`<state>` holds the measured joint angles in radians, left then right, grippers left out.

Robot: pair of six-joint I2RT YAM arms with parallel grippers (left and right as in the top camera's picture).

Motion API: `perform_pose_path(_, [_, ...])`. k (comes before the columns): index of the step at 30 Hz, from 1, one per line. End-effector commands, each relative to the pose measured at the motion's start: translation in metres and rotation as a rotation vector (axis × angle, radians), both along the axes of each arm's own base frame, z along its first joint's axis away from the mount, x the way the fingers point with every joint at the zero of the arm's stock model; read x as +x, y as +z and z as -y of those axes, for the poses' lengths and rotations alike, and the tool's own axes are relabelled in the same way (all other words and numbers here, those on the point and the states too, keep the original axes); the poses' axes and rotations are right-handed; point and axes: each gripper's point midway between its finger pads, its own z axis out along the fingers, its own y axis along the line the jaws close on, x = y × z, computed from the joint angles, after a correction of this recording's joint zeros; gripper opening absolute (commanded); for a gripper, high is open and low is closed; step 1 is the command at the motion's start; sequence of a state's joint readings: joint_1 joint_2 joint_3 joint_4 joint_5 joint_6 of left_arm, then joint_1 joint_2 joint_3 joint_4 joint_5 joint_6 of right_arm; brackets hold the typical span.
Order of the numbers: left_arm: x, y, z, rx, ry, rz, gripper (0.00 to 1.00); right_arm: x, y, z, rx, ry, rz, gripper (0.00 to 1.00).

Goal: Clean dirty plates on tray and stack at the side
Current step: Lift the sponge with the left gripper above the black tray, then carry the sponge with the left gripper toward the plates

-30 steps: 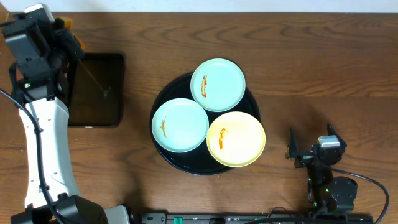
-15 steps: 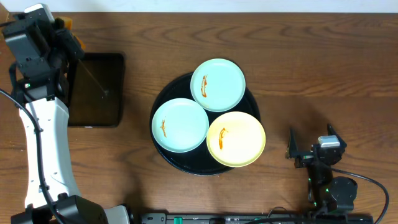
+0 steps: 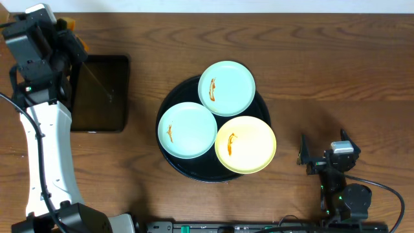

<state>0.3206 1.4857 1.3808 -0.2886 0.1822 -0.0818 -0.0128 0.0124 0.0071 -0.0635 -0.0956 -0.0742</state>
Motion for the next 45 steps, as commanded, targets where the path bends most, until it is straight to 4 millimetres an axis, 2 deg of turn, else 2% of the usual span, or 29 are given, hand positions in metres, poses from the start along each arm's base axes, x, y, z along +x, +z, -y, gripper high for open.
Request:
perform_pose_path(1, [0.003,0.007,-0.002,-0.002,-0.001,0.016,0.08,0.0,-0.001,0.003,-0.01,-0.013,-0.001,0.99])
perform_pose_path(29, [0.001,-0.001,-0.007,0.003,0.004,-0.011,0.08,0.0,-0.001,0.003,-0.01,-0.013,-0.001,0.99])
perform_pose_path(31, [0.002,-0.011,-0.007,0.018,-0.009,-0.036,0.08,0.0,-0.001,0.003,-0.01,-0.013,-0.001,0.99])
perform_pose_path(33, [0.005,-0.03,-0.008,0.02,-0.019,-0.079,0.08,0.0,-0.001,0.003,-0.01,-0.013,-0.001,0.99])
perform_pose_path(36, [0.011,-0.082,-0.011,0.0,-0.033,-0.19,0.08,0.0,-0.001,0.003,-0.01,-0.013,-0.001,0.99])
perform_pose_path(39, [0.018,-0.123,-0.014,-0.025,-0.039,-0.273,0.08,0.0,-0.001,0.003,-0.01,-0.013,-0.001,0.99])
perform_pose_path(40, [0.02,-0.131,-0.015,-0.03,-0.038,-0.283,0.08,0.0,-0.001,0.003,-0.01,-0.013,-0.001,0.99])
perform_pose_path(41, [0.023,-0.134,-0.016,-0.029,-0.038,-0.282,0.08,0.0,-0.001,0.003,-0.01,-0.013,-0.001,0.99])
perform_pose_path(43, [0.026,-0.126,-0.018,-0.02,-0.035,-0.255,0.08,0.0,-0.001,0.003,-0.01,-0.013,-0.001,0.99])
perform_pose_path(45, [0.027,-0.102,-0.016,-0.011,-0.045,-0.202,0.08,0.0,-0.001,0.003,-0.01,-0.013,-0.001,0.99])
